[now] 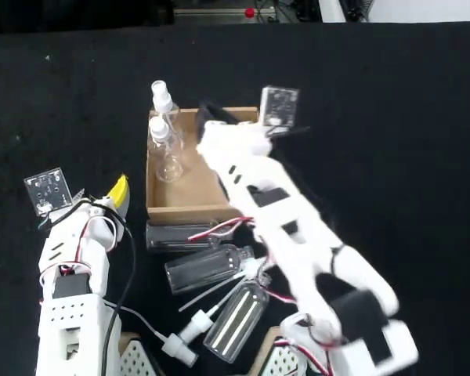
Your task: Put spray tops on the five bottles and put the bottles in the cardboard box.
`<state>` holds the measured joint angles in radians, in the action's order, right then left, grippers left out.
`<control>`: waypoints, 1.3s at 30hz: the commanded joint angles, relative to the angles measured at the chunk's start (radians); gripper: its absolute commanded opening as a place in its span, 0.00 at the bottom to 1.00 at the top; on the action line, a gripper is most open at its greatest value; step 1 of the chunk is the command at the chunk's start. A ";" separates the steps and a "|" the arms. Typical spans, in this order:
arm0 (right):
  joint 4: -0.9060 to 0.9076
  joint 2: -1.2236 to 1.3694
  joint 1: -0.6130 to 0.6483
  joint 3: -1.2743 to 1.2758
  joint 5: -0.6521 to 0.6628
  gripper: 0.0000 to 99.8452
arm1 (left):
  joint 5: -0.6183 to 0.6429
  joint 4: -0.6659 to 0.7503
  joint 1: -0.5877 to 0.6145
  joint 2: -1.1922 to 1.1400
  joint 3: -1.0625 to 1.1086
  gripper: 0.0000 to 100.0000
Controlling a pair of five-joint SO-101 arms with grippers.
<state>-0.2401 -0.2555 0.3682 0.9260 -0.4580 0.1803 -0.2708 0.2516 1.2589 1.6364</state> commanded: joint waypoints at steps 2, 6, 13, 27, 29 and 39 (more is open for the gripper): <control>0.353 -0.237 -0.074 -0.007 0.144 0.02 | -0.012 -0.152 -0.002 0.009 -0.137 0.26; 0.666 -0.438 -0.135 -0.005 0.331 0.02 | -0.075 -0.325 -0.004 0.002 -0.251 0.26; 1.043 -0.736 -0.247 -0.007 0.635 0.02 | -0.377 -0.578 -0.010 -0.002 -0.421 0.26; 1.355 -0.797 -0.555 0.007 0.746 0.02 | -0.792 -1.270 -0.229 -0.003 -0.779 0.28; 1.370 -0.797 -0.582 0.039 0.747 0.02 | -0.792 -1.324 -0.318 -0.005 -0.788 0.32; 1.249 -0.805 -0.597 0.294 0.747 0.02 | -0.786 -1.277 -0.648 -0.181 -0.768 0.34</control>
<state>1.0687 -1.0273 -0.2041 1.2052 0.2816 -0.6053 -1.6011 -0.3437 1.1592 0.9106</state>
